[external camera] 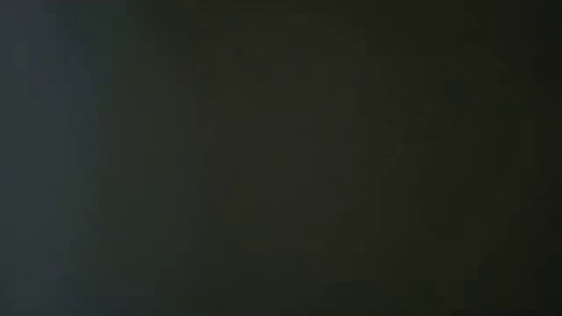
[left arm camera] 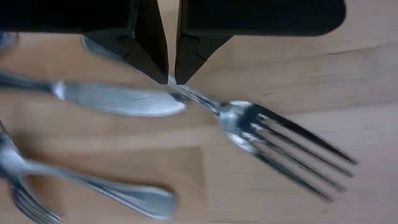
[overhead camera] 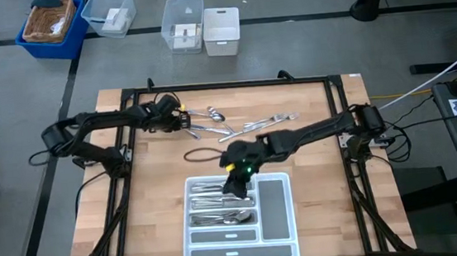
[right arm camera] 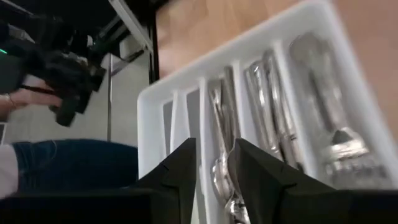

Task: Sort silverware
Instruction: Put the silver fork into the top section of the white silverware tray

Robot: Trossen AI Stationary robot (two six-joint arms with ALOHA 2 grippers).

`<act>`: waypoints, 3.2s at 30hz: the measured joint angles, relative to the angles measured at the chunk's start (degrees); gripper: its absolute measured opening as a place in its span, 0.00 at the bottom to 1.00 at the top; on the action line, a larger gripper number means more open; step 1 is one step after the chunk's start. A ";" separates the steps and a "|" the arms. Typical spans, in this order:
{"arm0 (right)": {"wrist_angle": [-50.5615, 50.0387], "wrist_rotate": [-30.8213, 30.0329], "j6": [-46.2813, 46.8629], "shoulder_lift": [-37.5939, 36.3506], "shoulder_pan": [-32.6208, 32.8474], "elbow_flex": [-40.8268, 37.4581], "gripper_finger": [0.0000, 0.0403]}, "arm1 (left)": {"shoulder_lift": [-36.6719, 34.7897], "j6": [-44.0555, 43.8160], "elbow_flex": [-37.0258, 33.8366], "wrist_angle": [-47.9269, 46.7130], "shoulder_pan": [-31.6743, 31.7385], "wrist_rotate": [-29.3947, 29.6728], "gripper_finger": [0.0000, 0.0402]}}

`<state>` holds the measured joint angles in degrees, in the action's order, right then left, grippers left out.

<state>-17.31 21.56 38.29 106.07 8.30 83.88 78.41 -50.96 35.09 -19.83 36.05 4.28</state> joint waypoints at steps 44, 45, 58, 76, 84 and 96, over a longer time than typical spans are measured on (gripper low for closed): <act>-17.19 -3.03 -36.00 -6.68 -12.18 0.00 0.28 | 3.20 -30.61 0.02 2.38 2.75 -4.90 0.05; -17.21 -3.03 -36.02 -6.66 -12.18 0.00 0.28 | 3.20 -31.48 0.02 2.38 2.75 -4.90 0.05; -17.10 -3.03 -37.34 -6.61 -12.18 0.00 0.28 | 3.20 -39.16 0.02 1.19 3.12 -2.89 0.05; -17.12 -2.95 -39.79 -6.59 -12.14 0.00 0.28 | 3.20 -39.25 0.02 0.93 3.01 -2.61 0.05; -17.10 -2.95 -40.29 -6.59 -12.14 0.00 0.28 | 3.20 -32.56 0.00 -1.21 3.01 -2.59 0.05; -17.04 -2.93 -40.31 -6.59 -12.14 0.00 0.28 | 3.20 -37.25 0.00 -0.84 3.00 -0.22 0.29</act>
<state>-34.35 18.63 -2.02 99.48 -3.84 83.88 81.60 -88.21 35.09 -20.67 39.06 4.06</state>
